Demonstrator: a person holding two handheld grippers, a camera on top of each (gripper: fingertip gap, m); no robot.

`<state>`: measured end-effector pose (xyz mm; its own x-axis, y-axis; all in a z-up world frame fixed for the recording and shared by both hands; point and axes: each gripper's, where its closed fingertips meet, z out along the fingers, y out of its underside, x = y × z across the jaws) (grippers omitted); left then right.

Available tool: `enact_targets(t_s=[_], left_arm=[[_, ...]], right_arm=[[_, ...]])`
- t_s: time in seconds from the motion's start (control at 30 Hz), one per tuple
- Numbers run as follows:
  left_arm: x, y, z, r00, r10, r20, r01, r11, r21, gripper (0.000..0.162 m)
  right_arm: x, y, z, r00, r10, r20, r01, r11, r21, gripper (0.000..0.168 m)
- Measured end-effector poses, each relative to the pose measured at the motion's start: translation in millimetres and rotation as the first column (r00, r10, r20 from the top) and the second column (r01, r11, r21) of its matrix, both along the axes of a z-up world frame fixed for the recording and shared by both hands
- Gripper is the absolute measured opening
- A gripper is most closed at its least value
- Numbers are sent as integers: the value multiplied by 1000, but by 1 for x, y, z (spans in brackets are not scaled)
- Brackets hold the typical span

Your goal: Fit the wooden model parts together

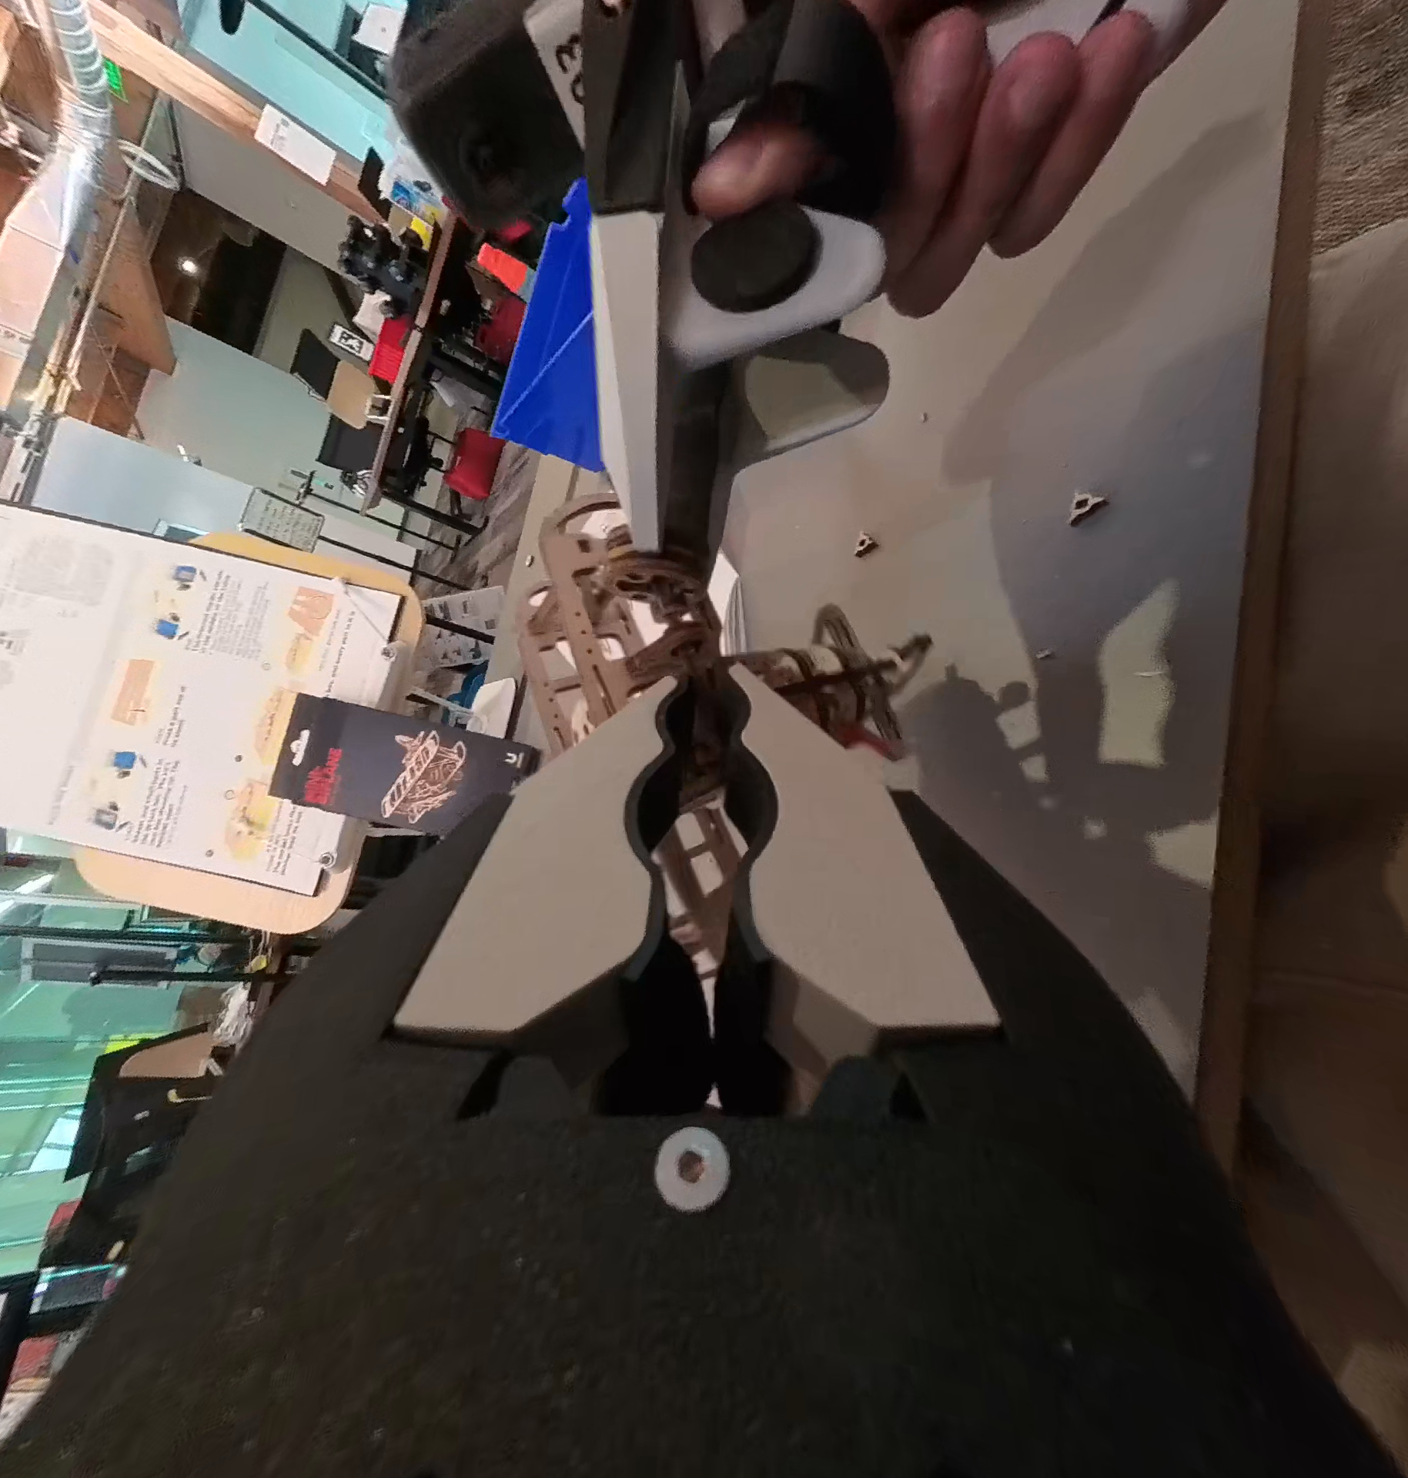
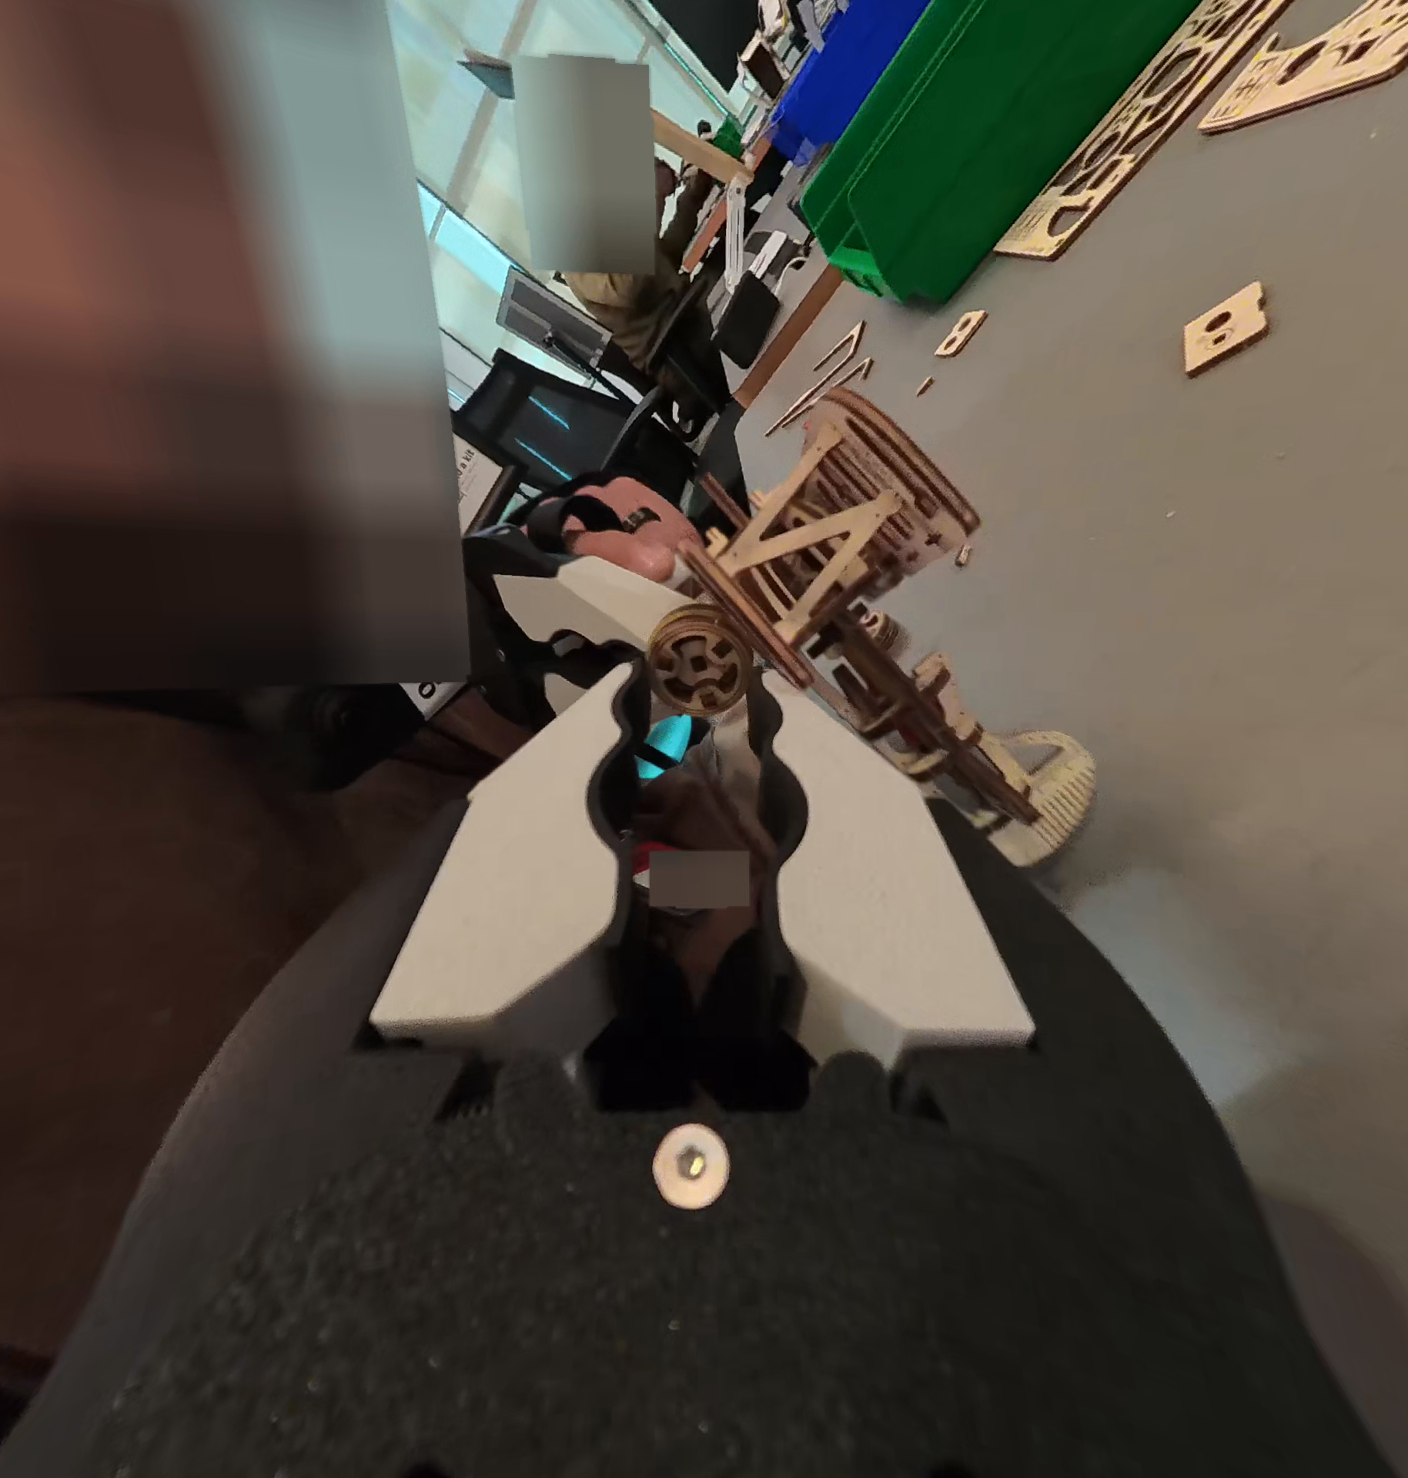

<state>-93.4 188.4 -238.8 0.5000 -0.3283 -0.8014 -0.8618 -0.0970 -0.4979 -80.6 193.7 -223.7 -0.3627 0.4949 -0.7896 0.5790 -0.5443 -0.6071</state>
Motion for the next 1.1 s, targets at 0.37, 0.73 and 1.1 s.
enact_targets(t_s=[0.37,0.73,1.1], left_arm=[[-6,1,-3,995,22,-102,-21,1000,12,0],[-6,2,-18,987,47,-157,-55,997,-51,0],[-13,4,-32,973,80,-218,-101,991,-88,0]], right_arm=[[4,-7,-6,997,31,70,-41,987,154,24],[2,-4,-23,993,-29,113,3,975,221,24],[-6,-2,-38,981,-76,177,42,981,190,24]])
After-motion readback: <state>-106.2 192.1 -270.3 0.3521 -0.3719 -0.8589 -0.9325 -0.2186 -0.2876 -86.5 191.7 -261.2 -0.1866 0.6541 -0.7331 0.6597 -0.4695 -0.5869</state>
